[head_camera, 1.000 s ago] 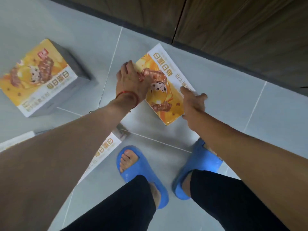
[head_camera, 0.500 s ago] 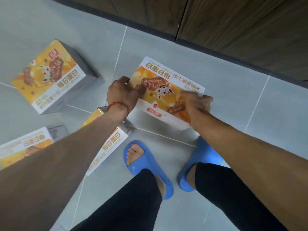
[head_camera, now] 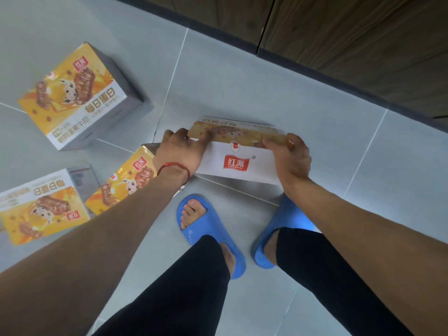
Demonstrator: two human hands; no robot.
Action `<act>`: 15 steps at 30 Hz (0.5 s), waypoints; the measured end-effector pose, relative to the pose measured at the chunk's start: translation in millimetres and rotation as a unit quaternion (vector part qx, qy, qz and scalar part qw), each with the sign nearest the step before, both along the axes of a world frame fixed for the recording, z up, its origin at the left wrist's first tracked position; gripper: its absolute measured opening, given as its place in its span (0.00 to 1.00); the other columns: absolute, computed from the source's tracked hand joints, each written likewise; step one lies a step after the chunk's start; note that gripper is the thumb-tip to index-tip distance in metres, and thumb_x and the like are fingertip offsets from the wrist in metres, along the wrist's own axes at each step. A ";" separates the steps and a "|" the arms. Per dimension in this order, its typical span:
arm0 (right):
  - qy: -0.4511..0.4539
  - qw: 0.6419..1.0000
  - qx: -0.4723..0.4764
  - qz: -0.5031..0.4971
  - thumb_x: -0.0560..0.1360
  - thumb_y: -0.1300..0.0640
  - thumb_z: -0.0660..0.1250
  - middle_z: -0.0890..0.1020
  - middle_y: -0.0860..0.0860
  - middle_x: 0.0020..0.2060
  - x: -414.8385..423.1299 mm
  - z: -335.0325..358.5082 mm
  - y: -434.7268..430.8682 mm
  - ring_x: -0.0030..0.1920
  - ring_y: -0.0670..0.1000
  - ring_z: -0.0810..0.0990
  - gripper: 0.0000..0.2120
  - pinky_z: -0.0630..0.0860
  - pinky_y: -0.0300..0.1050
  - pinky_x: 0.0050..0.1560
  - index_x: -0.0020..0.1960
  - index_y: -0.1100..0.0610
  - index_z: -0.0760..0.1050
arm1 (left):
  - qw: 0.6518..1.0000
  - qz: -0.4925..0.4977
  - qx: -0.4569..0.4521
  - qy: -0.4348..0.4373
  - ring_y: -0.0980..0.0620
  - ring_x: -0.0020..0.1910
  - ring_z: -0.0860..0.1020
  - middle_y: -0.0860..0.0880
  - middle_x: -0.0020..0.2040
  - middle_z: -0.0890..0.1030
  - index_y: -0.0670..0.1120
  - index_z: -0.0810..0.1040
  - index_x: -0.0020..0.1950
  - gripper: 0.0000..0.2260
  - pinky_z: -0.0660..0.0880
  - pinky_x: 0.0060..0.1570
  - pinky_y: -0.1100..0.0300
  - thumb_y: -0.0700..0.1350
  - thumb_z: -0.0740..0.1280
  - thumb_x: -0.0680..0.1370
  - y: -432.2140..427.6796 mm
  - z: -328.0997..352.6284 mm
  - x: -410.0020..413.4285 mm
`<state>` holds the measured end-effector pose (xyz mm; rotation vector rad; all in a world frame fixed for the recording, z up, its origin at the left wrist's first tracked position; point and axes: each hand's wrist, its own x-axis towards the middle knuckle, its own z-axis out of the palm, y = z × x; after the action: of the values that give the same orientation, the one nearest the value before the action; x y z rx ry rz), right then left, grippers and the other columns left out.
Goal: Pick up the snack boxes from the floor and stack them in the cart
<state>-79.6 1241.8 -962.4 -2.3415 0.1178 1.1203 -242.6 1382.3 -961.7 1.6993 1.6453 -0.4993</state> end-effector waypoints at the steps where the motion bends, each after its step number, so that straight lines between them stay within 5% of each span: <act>1: -0.005 1.000 0.004 -0.003 0.69 0.40 0.74 0.80 0.47 0.52 2.5 -2.7 0.2 0.57 0.55 0.78 0.22 0.75 0.52 0.64 0.60 0.46 0.77 | 1.000 0.002 0.002 -0.010 0.40 0.62 0.76 0.44 0.61 0.73 0.51 0.75 0.69 0.33 0.74 0.62 0.47 0.73 0.56 0.75 -1.2 -3.6 0.9; 4: 0.013 0.998 0.037 -0.043 0.62 0.35 0.72 0.82 0.47 0.59 7.1 -4.0 2.7 0.61 0.53 0.80 0.35 0.75 0.52 0.66 0.67 0.46 0.77 | 0.987 0.101 -0.067 -0.108 0.45 0.64 0.77 0.47 0.69 0.73 0.59 0.67 0.76 0.35 0.73 0.66 0.50 0.71 0.65 0.72 4.3 -6.0 3.5; 6: 0.045 0.996 0.054 -0.052 0.60 0.35 0.72 0.82 0.47 0.60 9.6 0.8 1.9 0.61 0.53 0.80 0.37 0.76 0.51 0.65 0.67 0.46 0.77 | 0.960 0.188 -0.134 -0.160 0.46 0.60 0.81 0.49 0.66 0.78 0.63 0.69 0.73 0.40 0.77 0.64 0.49 0.71 0.72 0.63 10.0 -0.4 4.0; 10: 0.110 0.990 0.073 -0.049 0.58 0.35 0.76 0.81 0.46 0.61 10.4 27.6 -8.8 0.60 0.51 0.81 0.41 0.75 0.44 0.57 0.69 0.47 0.74 | 0.959 0.180 -0.152 -0.159 0.48 0.53 0.83 0.50 0.59 0.82 0.61 0.74 0.64 0.31 0.80 0.59 0.50 0.60 0.80 0.64 12.5 25.0 4.3; 15: 0.146 0.985 0.053 -0.071 0.50 0.30 0.82 0.83 0.41 0.57 1.8 97.2 -34.4 0.59 0.52 0.82 0.45 0.77 0.56 0.66 0.64 0.37 0.74 | 0.962 0.157 -0.152 -0.161 0.53 0.57 0.81 0.52 0.64 0.79 0.61 0.74 0.67 0.36 0.76 0.51 0.63 0.65 0.78 0.62 0.3 101.9 -3.2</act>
<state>-77.8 1207.4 -865.1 -2.0300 0.3176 1.3574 -245.8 1382.6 -859.8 1.1960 1.4750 -0.2830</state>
